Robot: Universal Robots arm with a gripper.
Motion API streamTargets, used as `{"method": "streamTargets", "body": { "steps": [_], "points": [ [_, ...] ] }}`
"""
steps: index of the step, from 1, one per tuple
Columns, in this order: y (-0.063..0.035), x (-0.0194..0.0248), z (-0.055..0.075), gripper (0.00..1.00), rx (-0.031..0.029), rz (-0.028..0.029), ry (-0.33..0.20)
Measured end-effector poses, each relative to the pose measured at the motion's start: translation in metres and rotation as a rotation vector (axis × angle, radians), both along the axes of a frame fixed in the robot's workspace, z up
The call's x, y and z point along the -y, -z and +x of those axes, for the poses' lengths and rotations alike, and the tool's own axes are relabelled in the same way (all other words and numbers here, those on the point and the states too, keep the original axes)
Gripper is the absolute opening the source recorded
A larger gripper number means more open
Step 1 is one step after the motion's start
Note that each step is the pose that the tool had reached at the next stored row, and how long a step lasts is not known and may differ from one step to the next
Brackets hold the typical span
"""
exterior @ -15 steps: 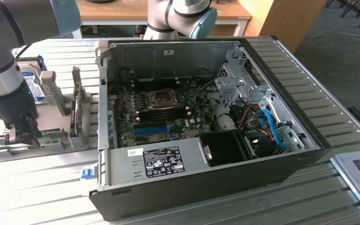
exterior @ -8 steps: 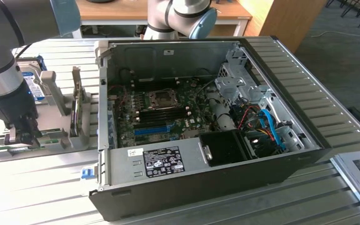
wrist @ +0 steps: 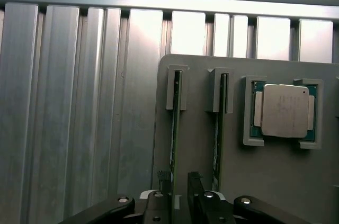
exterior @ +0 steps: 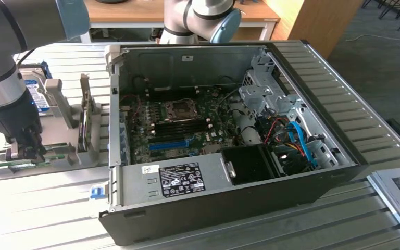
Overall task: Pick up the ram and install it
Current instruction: 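Pick up the ram and move it above insertion slot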
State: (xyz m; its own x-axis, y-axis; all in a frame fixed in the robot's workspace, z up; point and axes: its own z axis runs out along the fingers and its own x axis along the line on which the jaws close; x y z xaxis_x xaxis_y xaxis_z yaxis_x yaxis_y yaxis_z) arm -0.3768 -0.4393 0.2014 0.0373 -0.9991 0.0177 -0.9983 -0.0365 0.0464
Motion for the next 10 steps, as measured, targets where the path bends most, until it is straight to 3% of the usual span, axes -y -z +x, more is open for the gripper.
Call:
{"method": "streamTargets", "body": {
  "steps": [10],
  "points": [
    [0.0, 0.0008, 0.0, 0.26, 0.0, 0.0, 0.0]
  ]
}}
